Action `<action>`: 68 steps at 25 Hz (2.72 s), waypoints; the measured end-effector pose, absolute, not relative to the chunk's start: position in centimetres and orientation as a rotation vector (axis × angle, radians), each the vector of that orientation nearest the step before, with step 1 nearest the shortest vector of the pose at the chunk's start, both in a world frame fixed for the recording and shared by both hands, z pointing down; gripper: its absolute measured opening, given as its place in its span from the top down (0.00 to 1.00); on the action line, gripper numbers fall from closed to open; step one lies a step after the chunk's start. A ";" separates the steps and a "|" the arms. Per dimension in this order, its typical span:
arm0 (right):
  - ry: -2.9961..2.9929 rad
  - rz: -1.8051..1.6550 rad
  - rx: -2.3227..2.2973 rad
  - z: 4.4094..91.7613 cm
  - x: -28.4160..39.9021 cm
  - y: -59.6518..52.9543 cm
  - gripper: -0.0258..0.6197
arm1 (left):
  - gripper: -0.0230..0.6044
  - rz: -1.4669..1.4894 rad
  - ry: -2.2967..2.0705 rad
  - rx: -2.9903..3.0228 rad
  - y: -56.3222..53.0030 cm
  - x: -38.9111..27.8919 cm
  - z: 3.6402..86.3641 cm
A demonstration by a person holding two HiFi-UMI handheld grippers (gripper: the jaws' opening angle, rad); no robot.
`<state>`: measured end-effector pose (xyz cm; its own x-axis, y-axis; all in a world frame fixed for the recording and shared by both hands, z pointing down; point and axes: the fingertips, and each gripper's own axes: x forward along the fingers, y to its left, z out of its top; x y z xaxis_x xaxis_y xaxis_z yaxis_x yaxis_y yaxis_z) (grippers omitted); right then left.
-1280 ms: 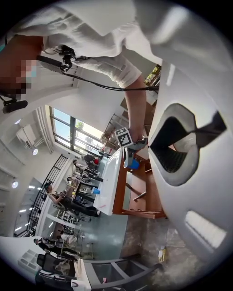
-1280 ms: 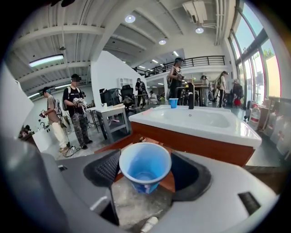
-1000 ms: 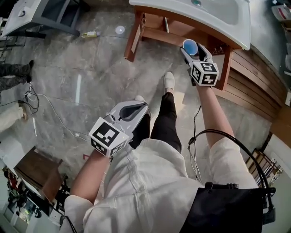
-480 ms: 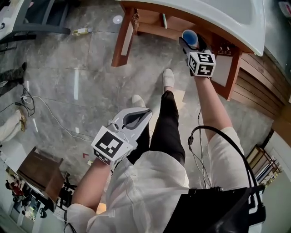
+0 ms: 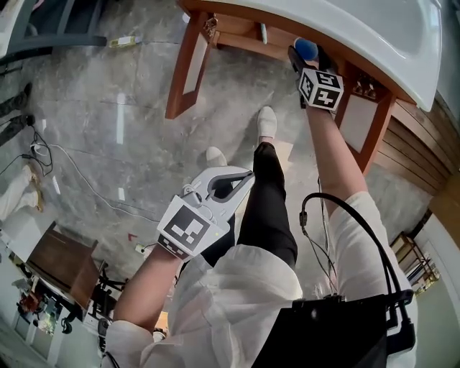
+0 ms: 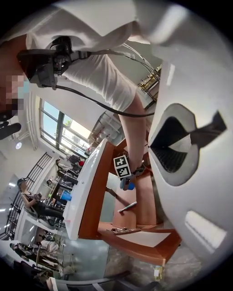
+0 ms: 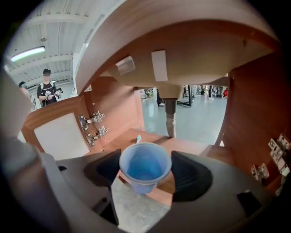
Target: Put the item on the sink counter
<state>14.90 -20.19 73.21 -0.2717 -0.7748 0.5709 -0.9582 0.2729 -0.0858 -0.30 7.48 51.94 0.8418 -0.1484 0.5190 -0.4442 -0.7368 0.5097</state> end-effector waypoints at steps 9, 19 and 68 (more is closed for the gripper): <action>-2.103 0.607 1.616 76.8 16.2 -22.9 0.42 | 0.96 0.597 -0.428 2.341 5.8 0.9 54.1; -2.085 0.556 1.674 77.3 17.2 -23.9 0.42 | 0.95 0.589 -0.430 2.316 5.9 1.2 55.0; -2.034 0.579 1.627 78.5 18.3 -19.9 0.42 | 0.96 0.563 -0.445 2.308 6.0 0.6 55.9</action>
